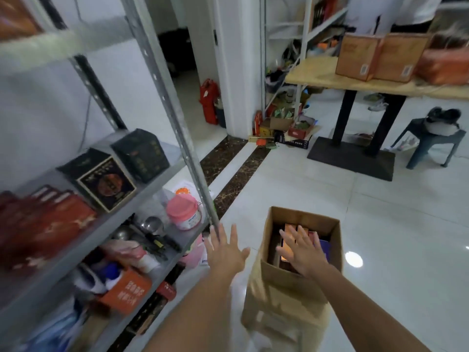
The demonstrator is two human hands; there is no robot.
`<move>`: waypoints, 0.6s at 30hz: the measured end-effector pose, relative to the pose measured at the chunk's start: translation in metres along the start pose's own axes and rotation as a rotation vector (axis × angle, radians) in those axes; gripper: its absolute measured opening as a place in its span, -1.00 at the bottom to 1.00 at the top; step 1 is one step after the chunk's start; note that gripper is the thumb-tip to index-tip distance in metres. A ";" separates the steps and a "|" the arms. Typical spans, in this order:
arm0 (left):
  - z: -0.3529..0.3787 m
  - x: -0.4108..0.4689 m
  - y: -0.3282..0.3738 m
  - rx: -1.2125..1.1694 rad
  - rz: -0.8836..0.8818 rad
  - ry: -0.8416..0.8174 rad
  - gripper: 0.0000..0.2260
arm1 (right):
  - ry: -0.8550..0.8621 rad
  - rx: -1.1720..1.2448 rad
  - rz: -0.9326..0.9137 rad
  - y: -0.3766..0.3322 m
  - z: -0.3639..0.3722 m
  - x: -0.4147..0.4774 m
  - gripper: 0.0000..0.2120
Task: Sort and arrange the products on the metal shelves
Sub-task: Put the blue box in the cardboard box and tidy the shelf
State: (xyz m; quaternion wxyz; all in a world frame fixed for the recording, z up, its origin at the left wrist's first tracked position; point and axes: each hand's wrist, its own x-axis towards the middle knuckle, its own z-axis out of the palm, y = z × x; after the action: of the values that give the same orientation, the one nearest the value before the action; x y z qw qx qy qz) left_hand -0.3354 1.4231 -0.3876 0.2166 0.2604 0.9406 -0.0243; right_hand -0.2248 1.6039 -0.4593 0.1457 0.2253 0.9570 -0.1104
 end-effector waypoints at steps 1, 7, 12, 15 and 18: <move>-0.024 -0.019 -0.012 0.011 -0.018 0.036 -0.32 | 0.016 -0.011 -0.042 -0.015 -0.020 -0.007 -0.45; -0.158 -0.108 -0.100 0.037 -0.226 0.310 -0.28 | 0.203 0.065 -0.274 -0.128 -0.161 -0.014 -0.41; -0.248 -0.161 -0.167 0.013 -0.424 0.604 -0.23 | 0.397 -0.001 -0.524 -0.222 -0.280 -0.008 -0.41; -0.286 -0.177 -0.196 0.050 -0.538 0.708 -0.21 | 0.473 0.004 -0.631 -0.265 -0.333 -0.005 -0.40; -0.308 -0.185 -0.214 0.058 -0.614 0.745 -0.20 | 0.521 0.015 -0.730 -0.297 -0.371 0.002 -0.40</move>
State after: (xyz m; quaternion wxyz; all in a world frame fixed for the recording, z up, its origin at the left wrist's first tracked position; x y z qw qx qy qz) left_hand -0.4211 1.1981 -0.0457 -0.1597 -0.0324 0.9865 -0.0185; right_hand -0.4489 1.4476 -0.0706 -0.1505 -0.1060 0.9777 -0.1011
